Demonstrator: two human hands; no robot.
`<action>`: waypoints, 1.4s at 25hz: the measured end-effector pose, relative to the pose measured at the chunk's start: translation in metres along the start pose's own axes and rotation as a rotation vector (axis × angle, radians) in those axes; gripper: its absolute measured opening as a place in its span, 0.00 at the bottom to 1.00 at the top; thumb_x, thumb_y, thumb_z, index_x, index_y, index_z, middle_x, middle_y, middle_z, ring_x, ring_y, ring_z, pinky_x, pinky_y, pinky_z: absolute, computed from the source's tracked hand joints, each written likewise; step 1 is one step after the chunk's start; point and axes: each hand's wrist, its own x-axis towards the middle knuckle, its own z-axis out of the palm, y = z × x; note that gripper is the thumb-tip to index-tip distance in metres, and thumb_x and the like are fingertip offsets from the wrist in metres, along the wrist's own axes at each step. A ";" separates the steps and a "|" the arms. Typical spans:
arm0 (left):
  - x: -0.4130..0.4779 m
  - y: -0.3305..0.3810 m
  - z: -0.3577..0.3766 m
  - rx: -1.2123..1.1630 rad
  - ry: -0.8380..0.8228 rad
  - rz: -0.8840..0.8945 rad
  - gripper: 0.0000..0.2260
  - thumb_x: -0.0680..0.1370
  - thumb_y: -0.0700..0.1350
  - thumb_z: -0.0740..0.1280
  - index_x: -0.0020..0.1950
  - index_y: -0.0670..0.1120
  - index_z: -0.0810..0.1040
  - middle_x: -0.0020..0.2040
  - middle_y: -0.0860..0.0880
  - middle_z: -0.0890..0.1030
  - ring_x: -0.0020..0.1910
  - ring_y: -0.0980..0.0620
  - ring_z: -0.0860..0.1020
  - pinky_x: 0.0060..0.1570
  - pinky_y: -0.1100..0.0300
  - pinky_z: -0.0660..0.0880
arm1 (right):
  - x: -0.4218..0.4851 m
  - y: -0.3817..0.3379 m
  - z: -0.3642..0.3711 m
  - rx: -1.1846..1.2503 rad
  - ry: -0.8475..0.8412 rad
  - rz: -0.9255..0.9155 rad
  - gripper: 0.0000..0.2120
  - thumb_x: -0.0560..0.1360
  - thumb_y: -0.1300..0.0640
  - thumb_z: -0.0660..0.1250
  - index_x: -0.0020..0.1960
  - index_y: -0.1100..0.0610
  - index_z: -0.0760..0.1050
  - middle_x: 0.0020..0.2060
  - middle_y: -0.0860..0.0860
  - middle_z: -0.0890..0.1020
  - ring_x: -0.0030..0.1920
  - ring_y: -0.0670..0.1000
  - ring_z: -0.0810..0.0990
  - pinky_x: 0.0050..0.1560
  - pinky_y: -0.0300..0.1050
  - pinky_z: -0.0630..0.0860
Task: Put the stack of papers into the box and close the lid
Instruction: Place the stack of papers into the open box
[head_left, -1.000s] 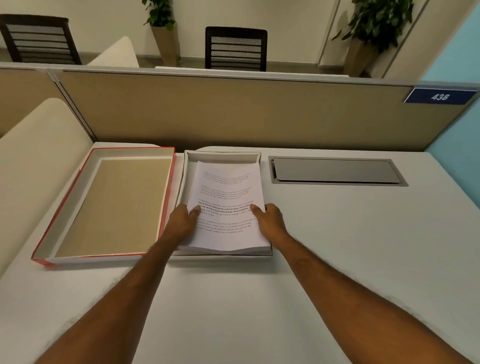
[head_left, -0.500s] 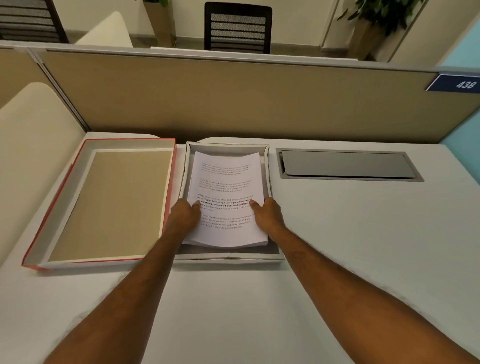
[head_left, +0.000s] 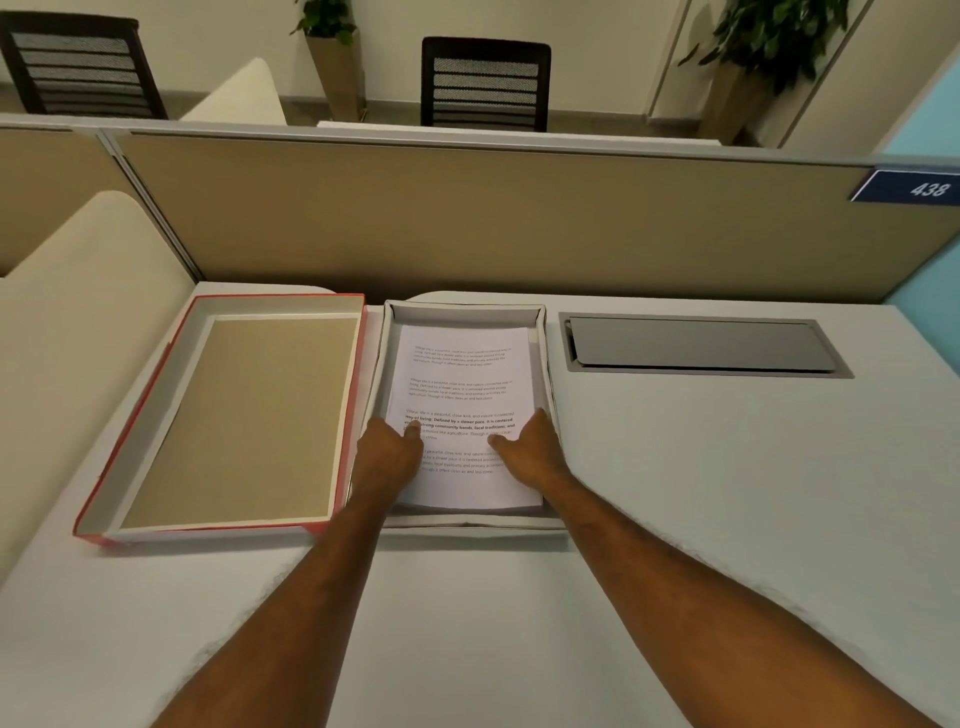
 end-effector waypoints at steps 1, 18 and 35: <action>-0.003 -0.002 0.001 0.002 0.000 0.011 0.24 0.78 0.52 0.65 0.67 0.38 0.67 0.65 0.39 0.76 0.60 0.37 0.78 0.55 0.48 0.76 | -0.002 0.000 0.001 -0.003 0.000 -0.009 0.32 0.74 0.55 0.72 0.72 0.62 0.62 0.68 0.57 0.74 0.66 0.58 0.76 0.65 0.54 0.77; -0.072 -0.016 -0.010 0.544 0.038 0.562 0.35 0.77 0.64 0.58 0.77 0.45 0.59 0.78 0.45 0.61 0.78 0.43 0.57 0.75 0.43 0.58 | -0.067 0.022 -0.036 -0.579 0.076 -0.345 0.39 0.72 0.35 0.66 0.76 0.53 0.59 0.76 0.55 0.65 0.75 0.57 0.64 0.74 0.55 0.63; -0.132 -0.114 -0.035 0.777 0.163 0.415 0.46 0.70 0.77 0.40 0.80 0.49 0.47 0.81 0.46 0.44 0.79 0.46 0.41 0.74 0.40 0.40 | -0.118 0.070 -0.020 -0.788 -0.092 -0.512 0.50 0.69 0.23 0.52 0.80 0.49 0.40 0.80 0.53 0.38 0.80 0.56 0.38 0.78 0.58 0.37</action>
